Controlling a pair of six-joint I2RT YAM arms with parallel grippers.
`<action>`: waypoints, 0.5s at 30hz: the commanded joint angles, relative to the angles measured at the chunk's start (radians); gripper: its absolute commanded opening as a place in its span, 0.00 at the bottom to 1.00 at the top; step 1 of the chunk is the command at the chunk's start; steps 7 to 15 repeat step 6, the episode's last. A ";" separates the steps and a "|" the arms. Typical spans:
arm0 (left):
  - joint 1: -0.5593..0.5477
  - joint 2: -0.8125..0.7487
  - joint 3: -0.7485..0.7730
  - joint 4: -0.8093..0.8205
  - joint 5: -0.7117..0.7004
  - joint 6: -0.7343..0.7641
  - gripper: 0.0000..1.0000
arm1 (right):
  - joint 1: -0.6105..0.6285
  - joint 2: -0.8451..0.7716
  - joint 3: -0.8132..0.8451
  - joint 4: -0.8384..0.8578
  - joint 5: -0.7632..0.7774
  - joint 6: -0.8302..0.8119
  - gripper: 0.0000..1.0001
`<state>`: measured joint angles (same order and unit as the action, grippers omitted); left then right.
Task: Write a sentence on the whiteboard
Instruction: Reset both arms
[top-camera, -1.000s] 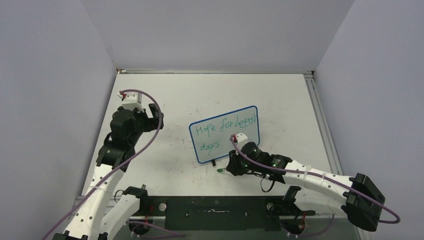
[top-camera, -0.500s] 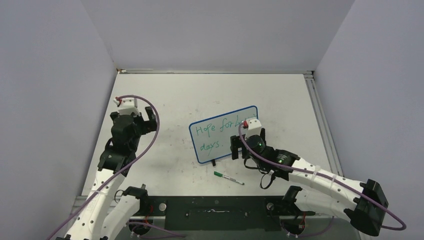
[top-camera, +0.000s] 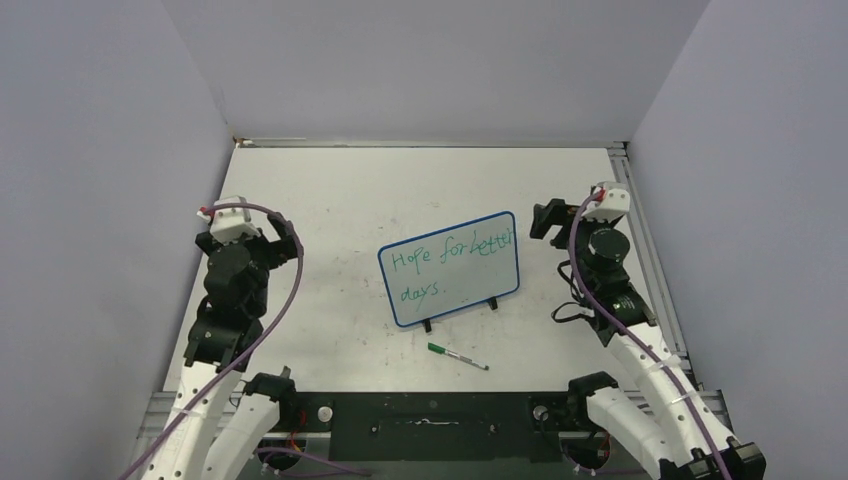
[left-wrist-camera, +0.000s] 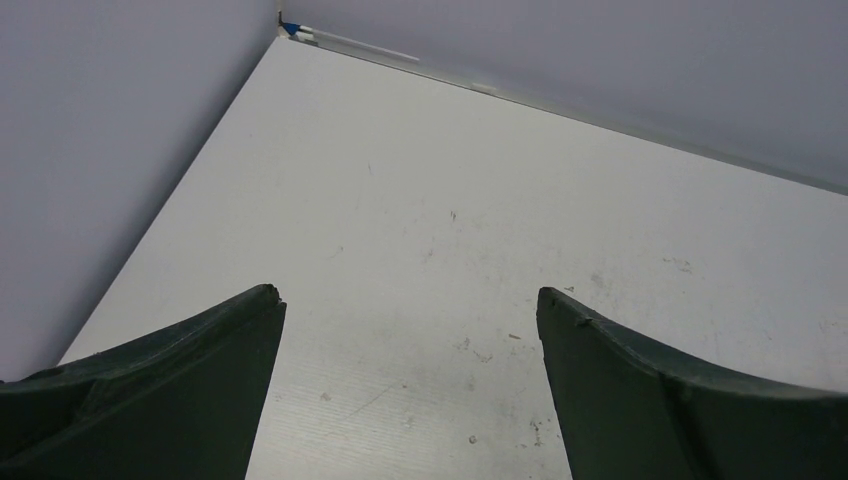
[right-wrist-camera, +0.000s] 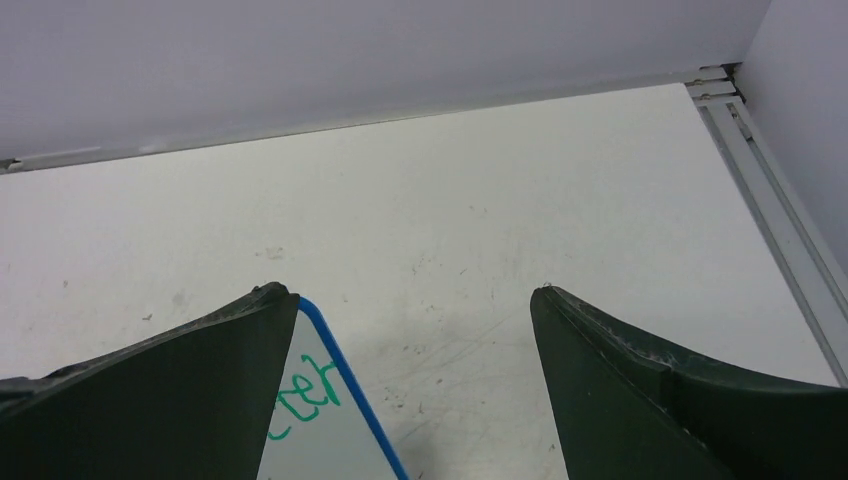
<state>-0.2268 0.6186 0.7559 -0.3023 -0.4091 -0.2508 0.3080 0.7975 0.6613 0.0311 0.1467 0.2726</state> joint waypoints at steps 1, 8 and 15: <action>0.004 -0.014 -0.006 0.062 -0.021 0.002 0.96 | -0.053 -0.012 0.005 0.124 -0.110 -0.002 0.90; 0.004 -0.010 -0.001 0.055 -0.023 0.005 0.96 | -0.054 -0.029 -0.003 0.117 -0.064 -0.007 0.90; 0.004 -0.010 -0.001 0.055 -0.023 0.005 0.96 | -0.054 -0.029 -0.003 0.117 -0.064 -0.007 0.90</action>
